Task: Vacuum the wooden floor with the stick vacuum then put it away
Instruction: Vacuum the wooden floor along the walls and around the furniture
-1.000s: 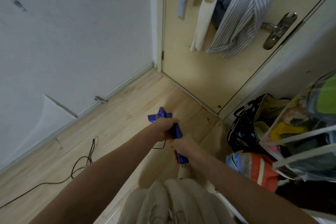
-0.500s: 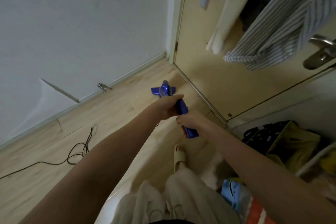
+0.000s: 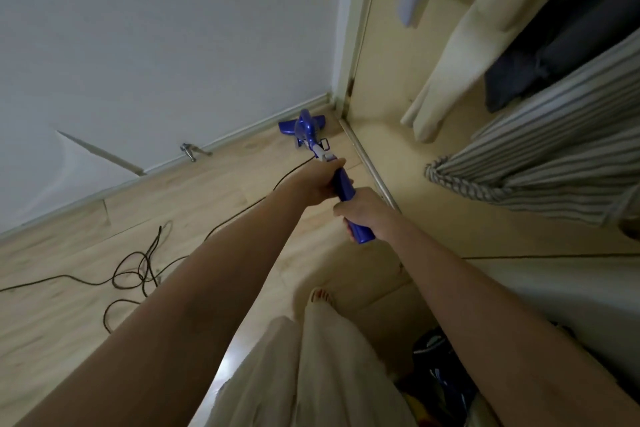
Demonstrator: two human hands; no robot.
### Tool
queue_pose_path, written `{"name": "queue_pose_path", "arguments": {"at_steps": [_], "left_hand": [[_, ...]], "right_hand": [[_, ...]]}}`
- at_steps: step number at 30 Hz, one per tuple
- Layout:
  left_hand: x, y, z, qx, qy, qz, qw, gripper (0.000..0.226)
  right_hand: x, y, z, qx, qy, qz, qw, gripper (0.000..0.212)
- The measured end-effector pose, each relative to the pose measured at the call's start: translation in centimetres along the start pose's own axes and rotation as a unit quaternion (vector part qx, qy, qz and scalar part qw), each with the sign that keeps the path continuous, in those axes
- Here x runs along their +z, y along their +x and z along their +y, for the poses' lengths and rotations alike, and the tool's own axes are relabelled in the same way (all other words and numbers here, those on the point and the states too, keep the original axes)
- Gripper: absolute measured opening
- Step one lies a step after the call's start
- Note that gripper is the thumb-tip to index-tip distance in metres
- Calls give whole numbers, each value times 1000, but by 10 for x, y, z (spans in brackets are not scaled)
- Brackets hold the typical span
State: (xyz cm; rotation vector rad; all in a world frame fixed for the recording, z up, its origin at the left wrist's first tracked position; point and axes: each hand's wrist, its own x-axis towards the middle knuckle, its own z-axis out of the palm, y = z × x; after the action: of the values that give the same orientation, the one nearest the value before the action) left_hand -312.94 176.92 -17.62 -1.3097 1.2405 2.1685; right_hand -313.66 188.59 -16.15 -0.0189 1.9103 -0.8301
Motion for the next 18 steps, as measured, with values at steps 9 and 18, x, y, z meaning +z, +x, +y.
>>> {"name": "queue_pose_path", "arguments": {"at_steps": [9, 18], "left_hand": [[-18, -9, -11, 1, -6, 20, 1000, 46], [-32, -56, -52, -10, 21, -11, 1000, 32]], "right_hand": [[26, -5, 6, -19, 26, 8, 999, 22], [58, -52, 38, 3, 29, 2, 1000, 31]]}}
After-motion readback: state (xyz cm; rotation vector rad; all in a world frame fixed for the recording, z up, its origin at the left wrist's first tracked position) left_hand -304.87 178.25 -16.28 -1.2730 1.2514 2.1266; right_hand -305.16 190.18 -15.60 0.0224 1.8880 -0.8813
